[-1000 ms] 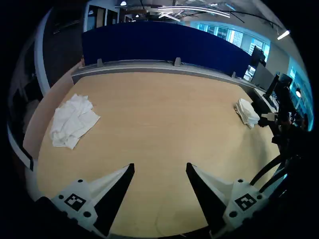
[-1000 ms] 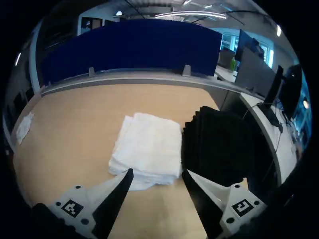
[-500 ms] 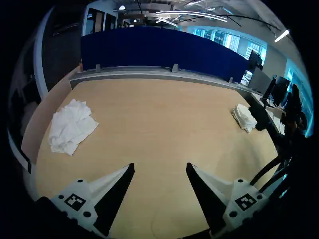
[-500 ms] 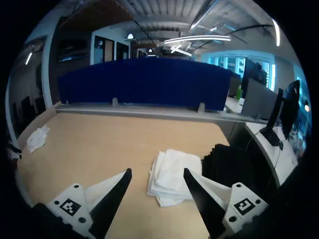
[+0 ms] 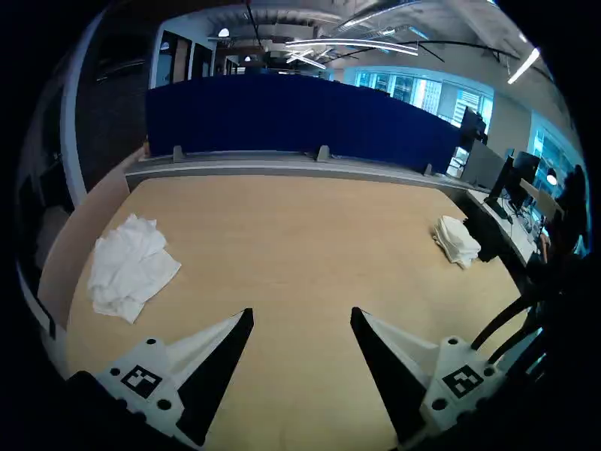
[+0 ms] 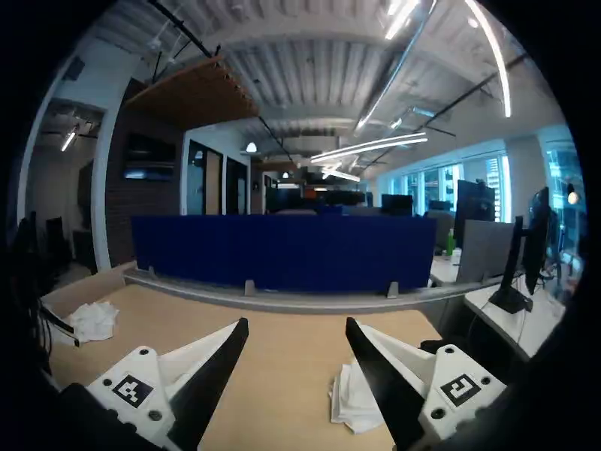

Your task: Fold towel

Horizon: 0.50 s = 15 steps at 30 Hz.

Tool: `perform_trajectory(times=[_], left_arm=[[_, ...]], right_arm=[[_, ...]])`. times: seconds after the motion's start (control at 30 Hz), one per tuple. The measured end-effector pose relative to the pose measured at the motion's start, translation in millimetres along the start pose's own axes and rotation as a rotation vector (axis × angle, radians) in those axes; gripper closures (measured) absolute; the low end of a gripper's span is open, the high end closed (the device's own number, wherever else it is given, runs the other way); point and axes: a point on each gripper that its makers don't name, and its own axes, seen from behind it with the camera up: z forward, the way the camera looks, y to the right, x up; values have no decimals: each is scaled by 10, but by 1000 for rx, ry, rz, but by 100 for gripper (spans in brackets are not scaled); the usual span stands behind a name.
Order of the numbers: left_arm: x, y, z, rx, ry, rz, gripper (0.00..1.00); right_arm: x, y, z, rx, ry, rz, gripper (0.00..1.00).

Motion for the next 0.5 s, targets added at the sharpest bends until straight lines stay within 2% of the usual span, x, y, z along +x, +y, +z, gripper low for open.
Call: perform_trajectory(times=[0.1, 0.23, 0.37, 0.5], left_arm=[[102, -20, 10, 3, 38, -3, 4], [316, -42, 19, 7, 118, 5, 4], [567, -70, 11, 17, 223, 17, 4], [828, -120, -70, 37, 345, 31, 4]], right_arm=[[-6, -91, -38, -8, 5, -5, 0], [-35, -231, -66, -7, -9, -3, 0], [-7, -345, -93, -19, 0, 10, 0], [21, -444, -113, -24, 10, 18, 0]])
